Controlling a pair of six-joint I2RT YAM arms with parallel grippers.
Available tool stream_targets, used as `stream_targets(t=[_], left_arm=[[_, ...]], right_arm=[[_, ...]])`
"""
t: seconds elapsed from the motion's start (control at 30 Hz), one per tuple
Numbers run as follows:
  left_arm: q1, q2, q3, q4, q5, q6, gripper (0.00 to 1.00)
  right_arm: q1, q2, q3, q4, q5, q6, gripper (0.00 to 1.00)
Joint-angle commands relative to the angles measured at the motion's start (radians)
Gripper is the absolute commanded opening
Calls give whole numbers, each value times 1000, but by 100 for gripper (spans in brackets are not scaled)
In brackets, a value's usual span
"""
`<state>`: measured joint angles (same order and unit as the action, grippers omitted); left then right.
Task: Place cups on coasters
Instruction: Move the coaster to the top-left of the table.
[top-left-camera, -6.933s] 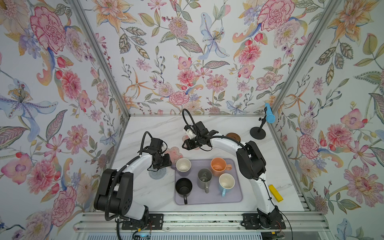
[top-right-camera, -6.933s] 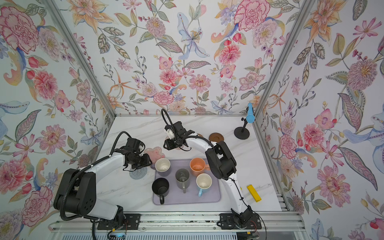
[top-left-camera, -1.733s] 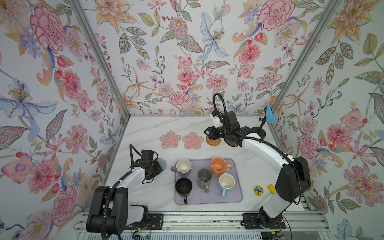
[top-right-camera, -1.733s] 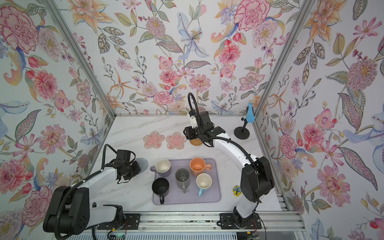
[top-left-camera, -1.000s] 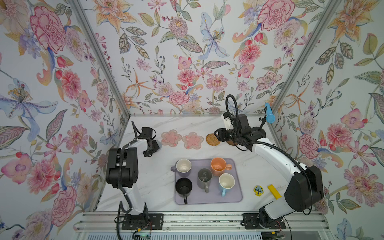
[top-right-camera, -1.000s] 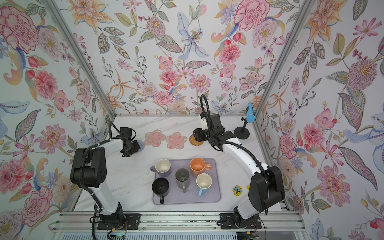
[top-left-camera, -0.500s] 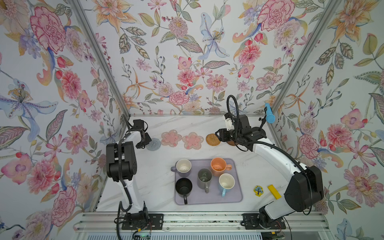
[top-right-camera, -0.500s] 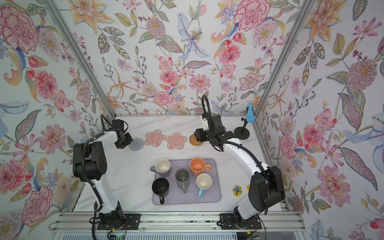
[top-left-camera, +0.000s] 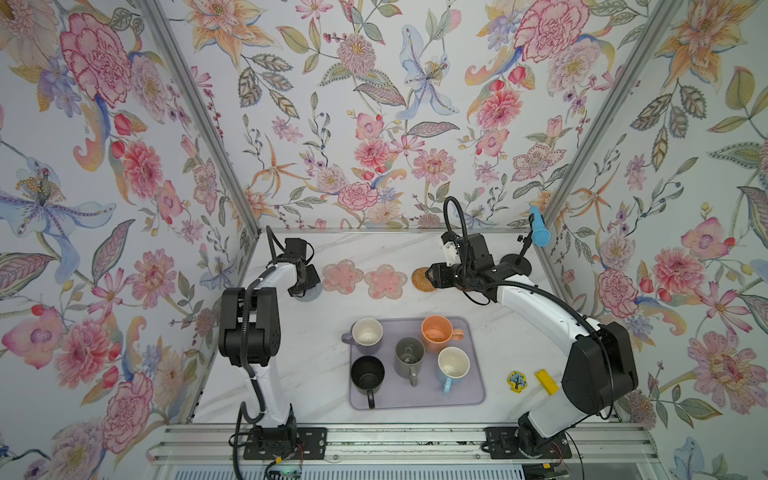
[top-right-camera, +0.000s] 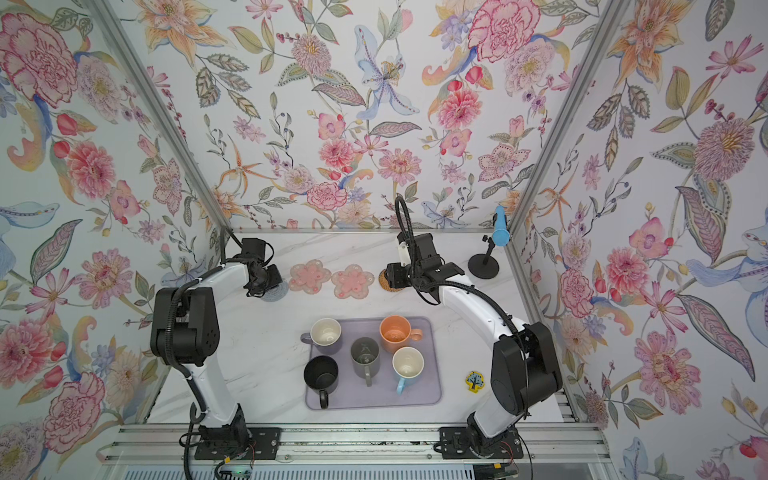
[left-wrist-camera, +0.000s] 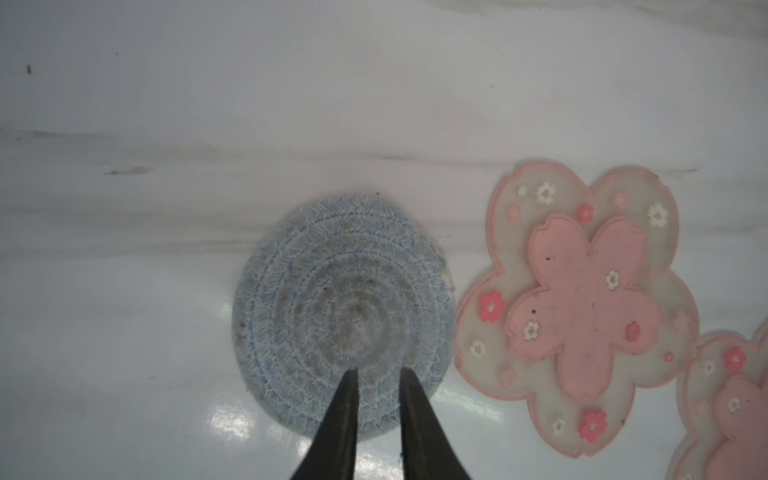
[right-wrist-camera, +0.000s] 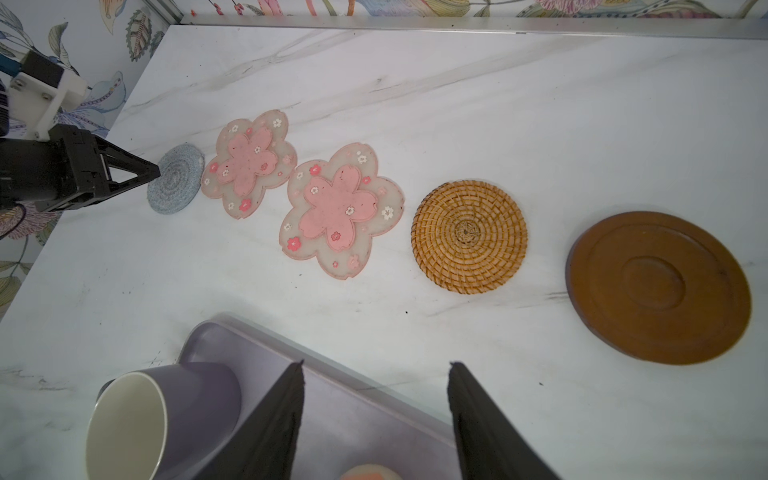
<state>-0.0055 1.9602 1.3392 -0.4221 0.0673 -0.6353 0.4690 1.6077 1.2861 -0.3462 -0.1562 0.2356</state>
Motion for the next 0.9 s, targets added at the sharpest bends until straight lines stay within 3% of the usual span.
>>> stream_targets(t=[0.0, 0.17, 0.4, 0.7, 0.87], left_arm=[[8, 46, -21, 9, -13, 0, 21], [13, 100, 23, -15, -44, 11, 21], [45, 148, 88, -95, -186, 55, 21], [95, 209, 183, -128, -180, 95, 23], [92, 189, 213, -131, -111, 135, 34]], right_arm=[[0, 1, 16, -19, 11, 3, 58], [1, 14, 32, -27, 13, 4, 58], [1, 20, 29, -28, 22, 4, 58], [3, 39, 38, -29, 18, 5, 58], [2, 46, 47, -39, 15, 2, 58]])
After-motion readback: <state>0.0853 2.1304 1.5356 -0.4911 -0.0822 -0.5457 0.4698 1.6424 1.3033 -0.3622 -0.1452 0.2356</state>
